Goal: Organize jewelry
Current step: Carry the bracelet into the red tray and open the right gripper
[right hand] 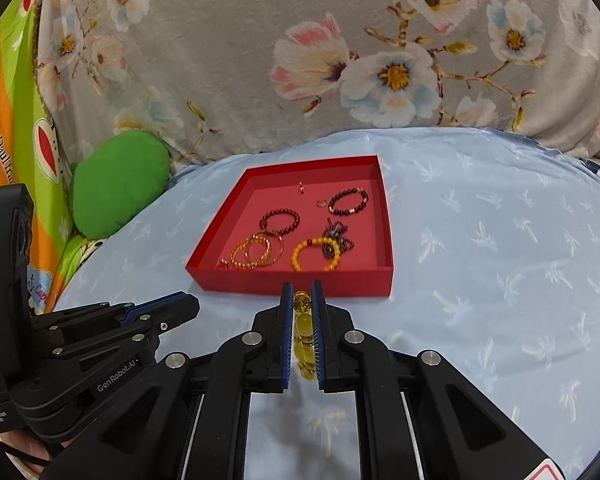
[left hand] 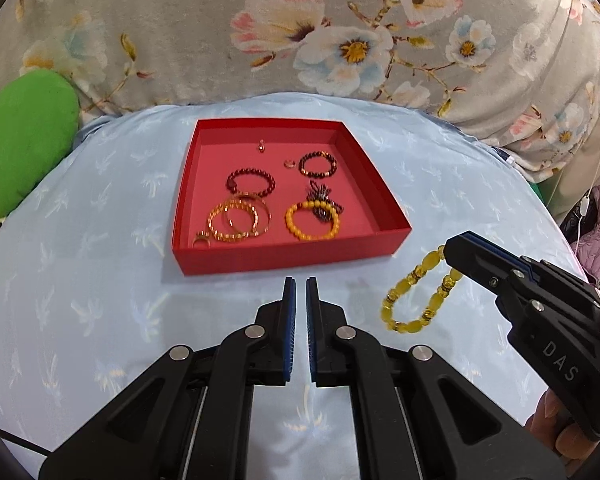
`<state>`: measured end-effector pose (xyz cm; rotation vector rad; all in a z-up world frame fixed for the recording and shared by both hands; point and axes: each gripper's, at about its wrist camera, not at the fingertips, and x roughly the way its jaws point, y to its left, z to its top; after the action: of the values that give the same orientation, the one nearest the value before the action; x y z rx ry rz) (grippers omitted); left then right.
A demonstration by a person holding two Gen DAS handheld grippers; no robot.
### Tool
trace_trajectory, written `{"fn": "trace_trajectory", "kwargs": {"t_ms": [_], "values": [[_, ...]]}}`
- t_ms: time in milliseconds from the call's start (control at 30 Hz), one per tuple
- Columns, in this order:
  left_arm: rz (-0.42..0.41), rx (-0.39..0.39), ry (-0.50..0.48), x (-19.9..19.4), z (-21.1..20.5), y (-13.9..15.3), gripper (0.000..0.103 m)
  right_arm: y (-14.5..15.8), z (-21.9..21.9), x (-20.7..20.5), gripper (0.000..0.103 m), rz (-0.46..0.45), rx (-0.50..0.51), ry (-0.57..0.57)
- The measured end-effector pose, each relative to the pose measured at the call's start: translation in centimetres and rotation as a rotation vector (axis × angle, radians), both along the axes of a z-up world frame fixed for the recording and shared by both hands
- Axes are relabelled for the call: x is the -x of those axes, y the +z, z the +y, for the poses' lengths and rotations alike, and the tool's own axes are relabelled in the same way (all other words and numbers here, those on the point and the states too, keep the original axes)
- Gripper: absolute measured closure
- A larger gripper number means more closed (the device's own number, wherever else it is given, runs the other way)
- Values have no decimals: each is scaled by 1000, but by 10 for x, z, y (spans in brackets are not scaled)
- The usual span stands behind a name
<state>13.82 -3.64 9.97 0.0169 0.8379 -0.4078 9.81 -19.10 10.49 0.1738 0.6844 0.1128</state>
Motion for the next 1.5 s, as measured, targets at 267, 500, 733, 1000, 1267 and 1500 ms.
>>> {"fn": "trace_trajectory", "kwargs": {"t_ms": [267, 500, 733, 1000, 1267, 1500], "values": [[-22, -2, 12, -42, -6, 12, 98, 18, 0, -47, 93, -22, 6, 22], [-31, 13, 32, -87, -6, 21, 98, 39, 6, -100, 93, -56, 15, 40], [-35, -14, 56, -128, -16, 15, 98, 33, 11, -152, 93, -43, 41, 22], [13, -64, 75, -162, -26, -15, 98, -17, -8, -195, 93, 70, 22, -12], [48, -101, 86, -174, -35, -42, 97, -35, -18, -201, 92, 90, 26, -31], [7, -115, 101, -164, -42, -39, 58, -30, -21, -186, 73, 68, -12, -29]]}}
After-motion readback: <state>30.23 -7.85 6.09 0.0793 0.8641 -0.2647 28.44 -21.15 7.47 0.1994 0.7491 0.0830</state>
